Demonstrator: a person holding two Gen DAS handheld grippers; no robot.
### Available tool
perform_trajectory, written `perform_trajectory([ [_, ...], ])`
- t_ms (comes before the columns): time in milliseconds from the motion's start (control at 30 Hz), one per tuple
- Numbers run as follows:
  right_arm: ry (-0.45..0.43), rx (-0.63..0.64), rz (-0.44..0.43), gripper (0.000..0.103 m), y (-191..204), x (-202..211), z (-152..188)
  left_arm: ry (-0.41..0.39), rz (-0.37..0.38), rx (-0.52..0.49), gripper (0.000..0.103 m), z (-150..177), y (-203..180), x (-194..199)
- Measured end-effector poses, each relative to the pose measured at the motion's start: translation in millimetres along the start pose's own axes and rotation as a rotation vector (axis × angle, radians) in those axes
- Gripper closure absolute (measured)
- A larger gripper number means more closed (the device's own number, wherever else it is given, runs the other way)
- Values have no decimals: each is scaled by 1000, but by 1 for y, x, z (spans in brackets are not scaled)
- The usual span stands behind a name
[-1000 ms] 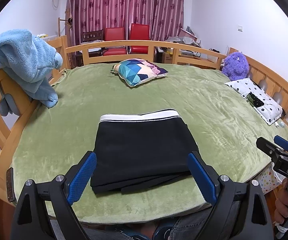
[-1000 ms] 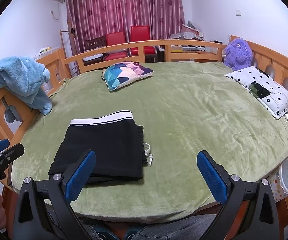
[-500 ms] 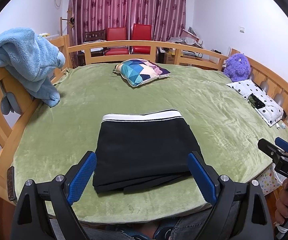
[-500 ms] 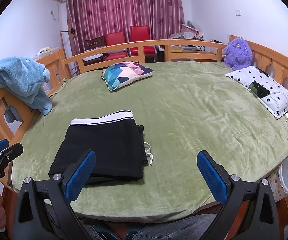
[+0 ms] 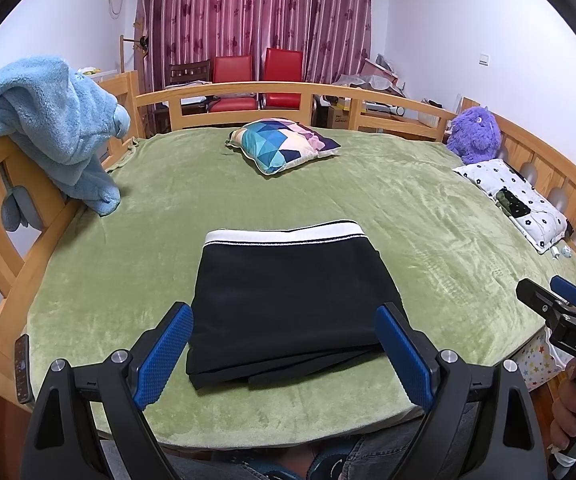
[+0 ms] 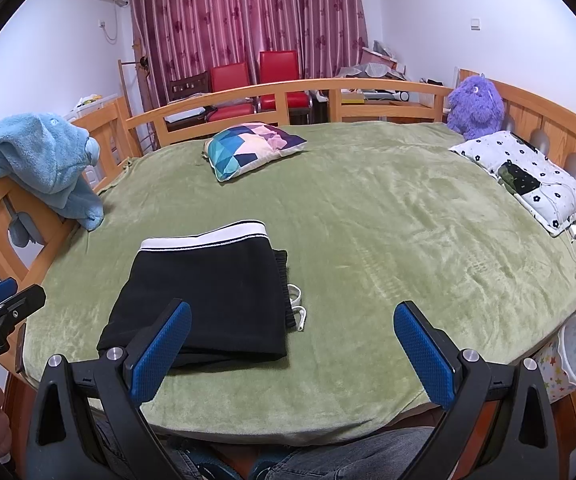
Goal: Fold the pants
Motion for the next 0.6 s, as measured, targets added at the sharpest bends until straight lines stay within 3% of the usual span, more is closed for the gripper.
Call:
perform_trajectory([
  [600, 1, 0, 8, 3, 7, -3, 0, -7, -1, 4, 10, -4, 1, 1],
])
Point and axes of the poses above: each gripper's, at about its wrist camera, not at the fingertips, and x roughly against the way its jaws point, y to its left, z to its underside, the point moved 6 cm from there along -x, roughly the way its jaws point, and after that the axes turned 2 degrees about -x, right-handed, at the moved point
